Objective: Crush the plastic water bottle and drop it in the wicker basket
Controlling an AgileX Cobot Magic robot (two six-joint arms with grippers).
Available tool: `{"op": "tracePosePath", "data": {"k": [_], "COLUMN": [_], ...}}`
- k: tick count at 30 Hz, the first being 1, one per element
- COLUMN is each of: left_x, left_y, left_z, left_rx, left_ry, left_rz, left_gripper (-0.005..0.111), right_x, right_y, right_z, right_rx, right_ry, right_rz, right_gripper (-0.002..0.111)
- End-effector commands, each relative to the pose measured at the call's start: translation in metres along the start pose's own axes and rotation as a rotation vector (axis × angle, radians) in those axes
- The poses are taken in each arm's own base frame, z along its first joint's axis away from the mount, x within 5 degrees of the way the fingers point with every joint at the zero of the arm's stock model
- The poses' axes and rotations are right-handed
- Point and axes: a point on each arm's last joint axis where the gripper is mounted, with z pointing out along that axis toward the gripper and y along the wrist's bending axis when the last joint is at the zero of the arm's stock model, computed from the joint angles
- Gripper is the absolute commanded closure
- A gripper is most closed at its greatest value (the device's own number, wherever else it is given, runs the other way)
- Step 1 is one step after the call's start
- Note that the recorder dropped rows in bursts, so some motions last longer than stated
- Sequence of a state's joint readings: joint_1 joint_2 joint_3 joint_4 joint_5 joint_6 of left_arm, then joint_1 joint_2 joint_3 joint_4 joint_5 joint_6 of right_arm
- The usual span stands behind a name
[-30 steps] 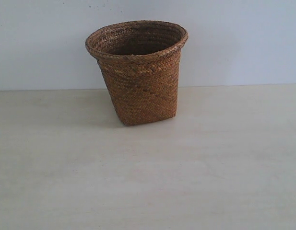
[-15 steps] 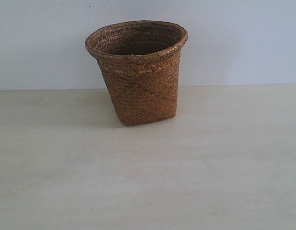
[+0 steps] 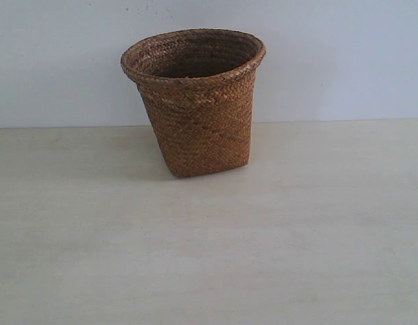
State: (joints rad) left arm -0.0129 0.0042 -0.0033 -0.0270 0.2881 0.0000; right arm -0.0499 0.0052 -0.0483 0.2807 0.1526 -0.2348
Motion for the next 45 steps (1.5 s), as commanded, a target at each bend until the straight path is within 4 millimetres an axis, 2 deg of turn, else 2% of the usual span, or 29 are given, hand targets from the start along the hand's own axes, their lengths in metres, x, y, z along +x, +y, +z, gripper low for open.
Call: {"op": "tracePosePath", "data": {"k": [1, 19, 24, 45], "left_x": [0.001, 0.001, 0.001, 0.001], "left_y": [0.000, 0.000, 0.000, 0.000], "left_z": [0.000, 0.000, 0.000, 0.000], "left_rx": [0.000, 0.000, 0.000, 0.000], "left_ry": [0.002, 0.002, 0.002, 0.002], "left_rz": [-0.010, -0.010, -0.010, -0.010], "left_gripper": [0.102, 0.102, 0.102, 0.102], "right_x": [0.000, 0.011, 0.024, 0.033], "right_y": [0.000, -0.001, -0.003, -0.004], "right_z": [0.000, -0.001, 0.001, 0.000], "right_rx": [0.000, 0.016, 0.026, 0.037], "right_ry": [-0.009, 0.117, 0.135, 0.227], "right_rz": [-0.006, 0.021, 0.026, -0.007], "right_gripper": [0.108, 0.108, 0.108, 0.108]}}
